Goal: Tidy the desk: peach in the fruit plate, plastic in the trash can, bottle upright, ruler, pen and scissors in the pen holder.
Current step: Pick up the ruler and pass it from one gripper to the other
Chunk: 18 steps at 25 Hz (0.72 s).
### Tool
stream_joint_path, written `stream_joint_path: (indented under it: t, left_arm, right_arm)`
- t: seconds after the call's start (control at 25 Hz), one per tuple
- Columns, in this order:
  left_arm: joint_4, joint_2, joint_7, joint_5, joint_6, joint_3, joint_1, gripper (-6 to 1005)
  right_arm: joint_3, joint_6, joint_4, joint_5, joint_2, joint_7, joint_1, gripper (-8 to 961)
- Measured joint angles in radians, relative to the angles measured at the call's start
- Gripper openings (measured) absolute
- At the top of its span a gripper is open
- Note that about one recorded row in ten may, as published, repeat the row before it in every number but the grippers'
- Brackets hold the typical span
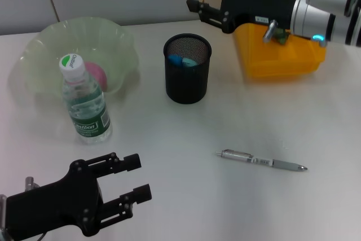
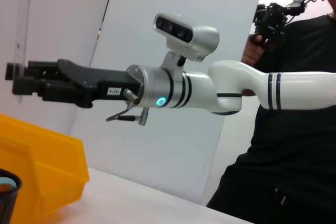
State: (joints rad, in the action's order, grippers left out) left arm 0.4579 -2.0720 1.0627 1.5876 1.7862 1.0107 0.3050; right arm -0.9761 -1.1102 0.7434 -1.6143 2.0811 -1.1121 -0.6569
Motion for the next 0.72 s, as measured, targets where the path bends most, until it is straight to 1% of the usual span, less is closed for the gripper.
stream_joint_path:
  t: [0.2, 0.28, 0.32, 0.48, 0.72]
  left_arm:
    - [0.005, 0.003, 0.002, 0.008, 0.013, 0.001, 0.0, 591]
    - [0.006, 0.005, 0.002, 0.008, 0.027, 0.003, -0.002, 591]
    - [0.006, 0.005, 0.002, 0.009, 0.029, 0.004, -0.003, 591]
    - [0.007, 0.006, 0.0, 0.009, 0.032, 0.018, -0.008, 591]
    - [0.007, 0.006, 0.001, 0.009, 0.037, 0.027, -0.013, 591]
  right_arm:
    - [0.003, 0.011, -0.079, 0.01, 0.0, 0.003, -0.006, 383]
    - [0.001, 0.054, -0.151, 0.035, 0.001, 0.022, -0.026, 383]
    - [0.001, 0.054, -0.151, 0.035, 0.001, 0.022, -0.026, 383]
    - [-0.001, 0.08, -0.245, 0.076, 0.001, 0.077, -0.05, 383]
    - [-0.001, 0.089, -0.285, 0.076, 0.002, 0.077, -0.063, 383]
